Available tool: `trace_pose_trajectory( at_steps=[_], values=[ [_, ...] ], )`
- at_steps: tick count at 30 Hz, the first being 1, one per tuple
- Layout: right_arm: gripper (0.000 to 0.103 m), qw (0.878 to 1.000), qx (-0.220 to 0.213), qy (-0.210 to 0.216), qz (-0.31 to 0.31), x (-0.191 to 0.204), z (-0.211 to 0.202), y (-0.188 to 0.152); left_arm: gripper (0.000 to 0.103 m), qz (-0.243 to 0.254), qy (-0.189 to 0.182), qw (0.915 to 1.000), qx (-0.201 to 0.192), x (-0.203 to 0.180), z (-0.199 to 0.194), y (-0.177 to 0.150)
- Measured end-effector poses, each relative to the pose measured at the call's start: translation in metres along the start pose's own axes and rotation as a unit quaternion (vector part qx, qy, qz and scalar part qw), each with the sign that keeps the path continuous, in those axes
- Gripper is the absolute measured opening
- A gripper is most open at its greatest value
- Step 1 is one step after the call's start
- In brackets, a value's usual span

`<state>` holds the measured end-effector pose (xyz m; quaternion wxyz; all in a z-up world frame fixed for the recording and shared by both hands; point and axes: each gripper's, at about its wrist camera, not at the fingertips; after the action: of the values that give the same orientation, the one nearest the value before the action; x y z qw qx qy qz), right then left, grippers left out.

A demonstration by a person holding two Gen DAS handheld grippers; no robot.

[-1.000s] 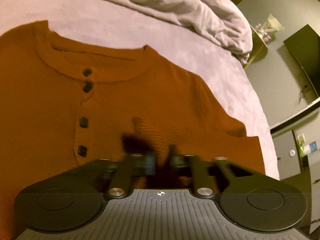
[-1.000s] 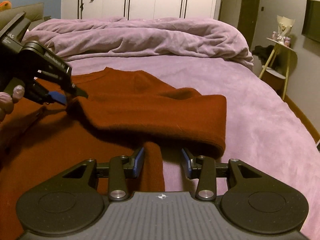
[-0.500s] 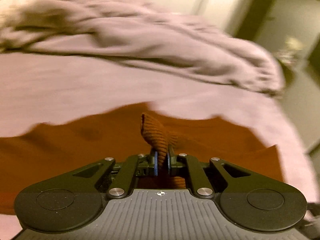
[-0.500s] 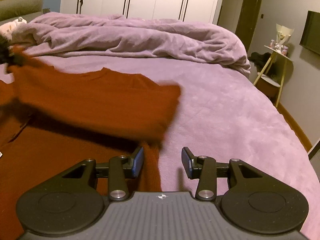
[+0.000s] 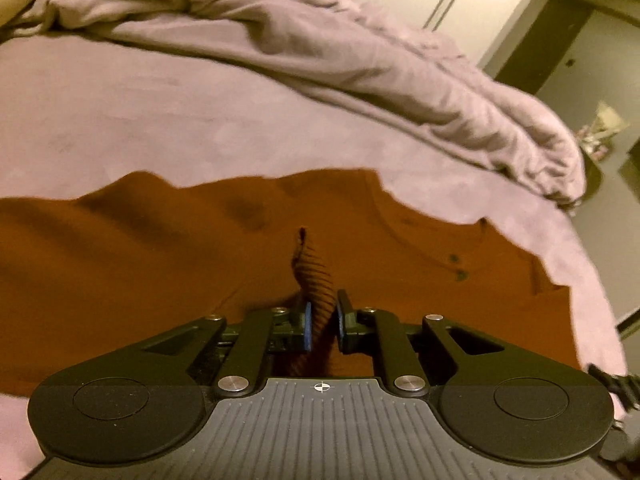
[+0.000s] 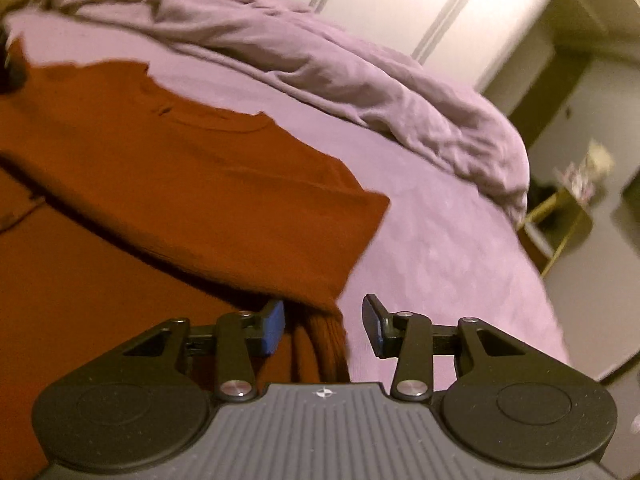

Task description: Fold small clothes

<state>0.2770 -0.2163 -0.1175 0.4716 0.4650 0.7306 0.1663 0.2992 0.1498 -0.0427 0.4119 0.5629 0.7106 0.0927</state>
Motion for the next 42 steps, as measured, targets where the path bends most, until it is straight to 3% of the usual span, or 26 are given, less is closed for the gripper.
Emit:
trace_pose_trajectory(
  at_steps=[4, 6, 10, 13, 17, 18, 20, 21, 27, 29, 32, 35, 36, 37, 39, 42],
  values=[
    [0.013, 1.0, -0.008, -0.011, -0.016, 0.009, 0.012, 0.005, 0.011, 0.005, -0.002, 0.9999, -0.012, -0.005, -0.004, 0.003],
    [0.011, 1.0, -0.015, -0.024, -0.007, 0.007, 0.014, 0.005, 0.011, 0.012, -0.007, 0.9996, -0.025, -0.011, -0.005, 0.007],
    [0.009, 0.995, -0.026, -0.093, 0.028, -0.006, 0.011, 0.001, 0.01, 0.039, -0.04, 0.9969, -0.056, -0.029, -0.011, 0.016],
    [0.009, 0.993, -0.017, -0.115, 0.004, 0.0, 0.015, -0.006, 0.011, 0.077, -0.015, 0.9958, -0.048, -0.042, 0.001, 0.017],
    [0.01, 0.997, -0.011, -0.067, -0.031, 0.006, 0.009, -0.012, 0.011, 0.077, 0.026, 0.9967, 0.01, -0.028, 0.022, 0.008],
    [0.015, 0.998, -0.016, -0.051, -0.025, 0.002, 0.004, -0.012, 0.013, 0.081, 0.034, 0.996, 0.016, -0.023, 0.024, 0.003],
    [0.017, 1.0, -0.011, -0.022, 0.0, -0.012, -0.003, -0.012, 0.019, 0.088, 0.051, 0.9946, 0.021, -0.014, 0.023, -0.004],
    [0.017, 1.0, -0.01, -0.001, 0.022, -0.023, -0.008, -0.012, 0.029, 0.081, 0.052, 0.9952, 0.017, -0.009, 0.019, -0.005],
    [0.017, 0.993, -0.024, 0.046, 0.109, -0.049, -0.022, -0.001, 0.029, -0.015, 0.011, 0.9997, -0.015, 0.018, 0.001, 0.009],
    [0.017, 0.991, -0.02, 0.059, 0.115, -0.042, -0.018, 0.006, 0.033, -0.027, -0.013, 0.9996, 0.004, 0.02, 0.005, 0.01],
    [0.017, 0.988, -0.015, 0.09, 0.122, -0.029, -0.009, 0.016, 0.042, -0.004, -0.019, 0.9991, 0.038, 0.016, 0.016, 0.004],
    [0.017, 0.984, -0.001, 0.118, 0.133, -0.015, -0.004, 0.021, 0.042, 0.013, -0.032, 0.9985, 0.043, 0.01, 0.023, 0.002],
    [0.017, 0.983, 0.005, 0.123, 0.134, -0.011, -0.001, 0.022, 0.031, 0.014, -0.045, 0.9975, 0.052, 0.007, 0.024, 0.005],
    [0.017, 0.983, 0.011, 0.124, 0.132, -0.008, 0.002, 0.023, 0.013, 0.016, -0.059, 0.9963, 0.06, 0.005, 0.025, 0.007],
    [0.017, 0.985, 0.021, 0.117, 0.129, -0.004, 0.006, 0.023, 0.012, 0.023, -0.081, 0.9943, 0.066, -0.001, 0.021, 0.016],
    [0.017, 0.985, 0.026, 0.11, 0.13, -0.004, 0.009, 0.022, 0.012, 0.053, -0.05, 0.9963, 0.046, -0.006, 0.011, 0.024]
  ],
)
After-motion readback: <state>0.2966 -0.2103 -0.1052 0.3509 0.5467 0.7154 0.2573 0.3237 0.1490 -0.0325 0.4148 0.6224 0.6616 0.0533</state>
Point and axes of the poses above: each gripper's, at about its wrist camera, not at the fingertips, and z roughly the way its jaws point, x to its left, y to its top, and after that the axes turned 8 degrees about -y, right-handed
